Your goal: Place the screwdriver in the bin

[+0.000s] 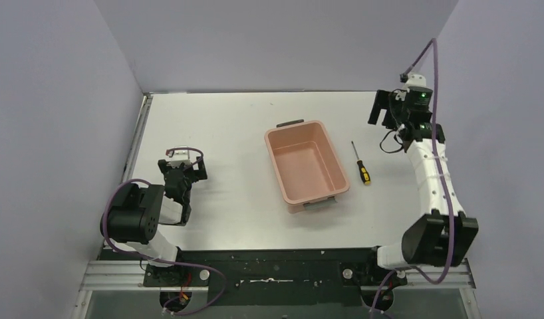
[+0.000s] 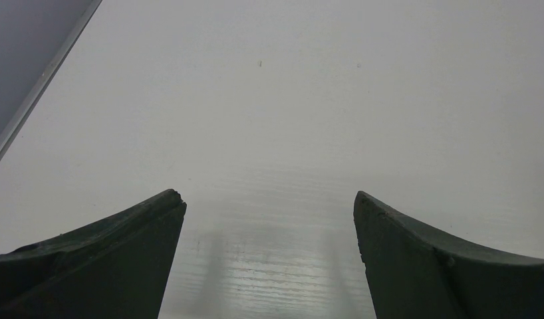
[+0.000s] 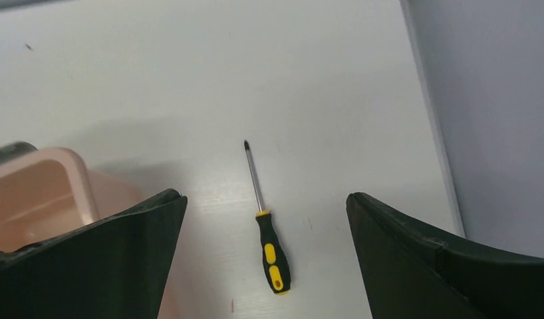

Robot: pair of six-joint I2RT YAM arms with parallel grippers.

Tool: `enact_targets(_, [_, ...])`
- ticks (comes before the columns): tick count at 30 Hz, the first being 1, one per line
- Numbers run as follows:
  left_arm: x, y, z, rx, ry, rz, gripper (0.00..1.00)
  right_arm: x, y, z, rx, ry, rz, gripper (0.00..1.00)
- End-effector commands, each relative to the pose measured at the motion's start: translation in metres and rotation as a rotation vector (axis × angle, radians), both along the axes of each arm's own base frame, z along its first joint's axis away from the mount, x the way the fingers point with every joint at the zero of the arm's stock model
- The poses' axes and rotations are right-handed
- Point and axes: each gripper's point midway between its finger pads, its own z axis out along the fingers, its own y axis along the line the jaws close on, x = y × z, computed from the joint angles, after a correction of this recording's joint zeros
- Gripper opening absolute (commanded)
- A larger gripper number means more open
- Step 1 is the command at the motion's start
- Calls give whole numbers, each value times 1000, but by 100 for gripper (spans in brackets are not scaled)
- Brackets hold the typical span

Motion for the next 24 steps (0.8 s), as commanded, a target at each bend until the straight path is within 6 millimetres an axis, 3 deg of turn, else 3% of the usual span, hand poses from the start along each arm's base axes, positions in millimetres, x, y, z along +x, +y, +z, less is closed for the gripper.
enact_targets(1, [3,0,9,4,-33,-7,97,-13,5,-89,16,369,74,95])
enact_targets(5, [3,0,9,4,-33,-6,97,-8,3,-157,11,548,83,87])
enact_targets(9, [3,0,9,5,-33,-7,97,-11,6,-208,-2,650,106,82])
enact_targets(13, [3,1,9,4,-31,-6,97,-19,10,-246,-18,743,120,72])
enact_targets(19, [3,0,9,5,-33,-7,97,-39,9,-274,-34,827,110,43])
enact_targets(22, [3,0,9,4,-32,-6,97,-43,7,-275,-51,851,114,20])
enact_targets(24, [3,0,9,5,-32,-7,97,-38,5,-266,-74,848,119,1])
